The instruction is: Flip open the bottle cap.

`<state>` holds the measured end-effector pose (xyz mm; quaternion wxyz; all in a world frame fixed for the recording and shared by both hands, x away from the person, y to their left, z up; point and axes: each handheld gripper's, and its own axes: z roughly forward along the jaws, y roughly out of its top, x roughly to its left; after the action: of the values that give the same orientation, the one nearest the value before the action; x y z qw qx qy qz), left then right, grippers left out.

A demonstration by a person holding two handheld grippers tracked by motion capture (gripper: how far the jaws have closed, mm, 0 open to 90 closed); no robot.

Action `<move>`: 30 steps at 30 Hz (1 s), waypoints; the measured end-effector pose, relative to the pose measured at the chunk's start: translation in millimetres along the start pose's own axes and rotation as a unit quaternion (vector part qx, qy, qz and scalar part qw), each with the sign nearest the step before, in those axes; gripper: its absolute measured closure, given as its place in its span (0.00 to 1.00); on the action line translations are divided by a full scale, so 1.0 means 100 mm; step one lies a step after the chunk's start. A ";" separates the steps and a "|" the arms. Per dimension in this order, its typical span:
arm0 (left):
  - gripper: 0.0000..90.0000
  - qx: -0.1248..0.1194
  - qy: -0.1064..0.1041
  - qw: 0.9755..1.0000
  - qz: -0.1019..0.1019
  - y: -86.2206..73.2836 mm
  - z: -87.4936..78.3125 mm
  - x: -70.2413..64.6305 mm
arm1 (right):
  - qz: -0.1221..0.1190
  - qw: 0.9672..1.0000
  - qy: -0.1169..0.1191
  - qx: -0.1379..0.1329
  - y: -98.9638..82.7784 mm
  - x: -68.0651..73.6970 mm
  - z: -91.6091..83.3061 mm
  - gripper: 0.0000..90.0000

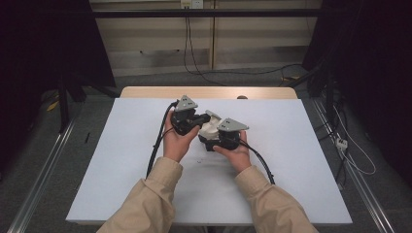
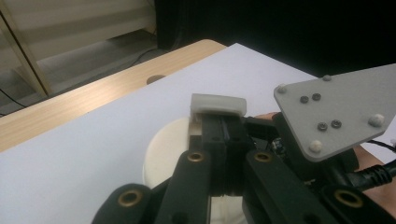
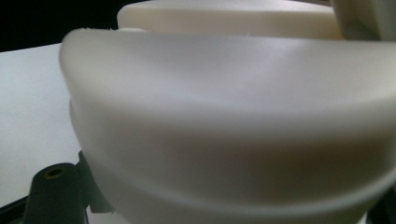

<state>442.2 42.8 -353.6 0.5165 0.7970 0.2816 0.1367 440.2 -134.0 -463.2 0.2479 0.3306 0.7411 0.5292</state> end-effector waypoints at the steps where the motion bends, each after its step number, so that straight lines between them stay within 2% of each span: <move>1: 1.00 0.000 0.000 1.000 0.001 0.01 0.00 0.00 | 0.000 1.000 0.000 0.000 0.00 0.00 0.00 0.21; 30: 1.00 -0.006 -0.004 1.000 0.005 0.12 0.12 0.00 | 0.003 1.000 -0.001 0.001 0.00 -0.01 0.00 0.21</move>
<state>451.6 30.2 -348.0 0.5219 0.7956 0.2749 0.1377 440.5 -134.4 -463.2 0.2468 0.3335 0.7402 0.5291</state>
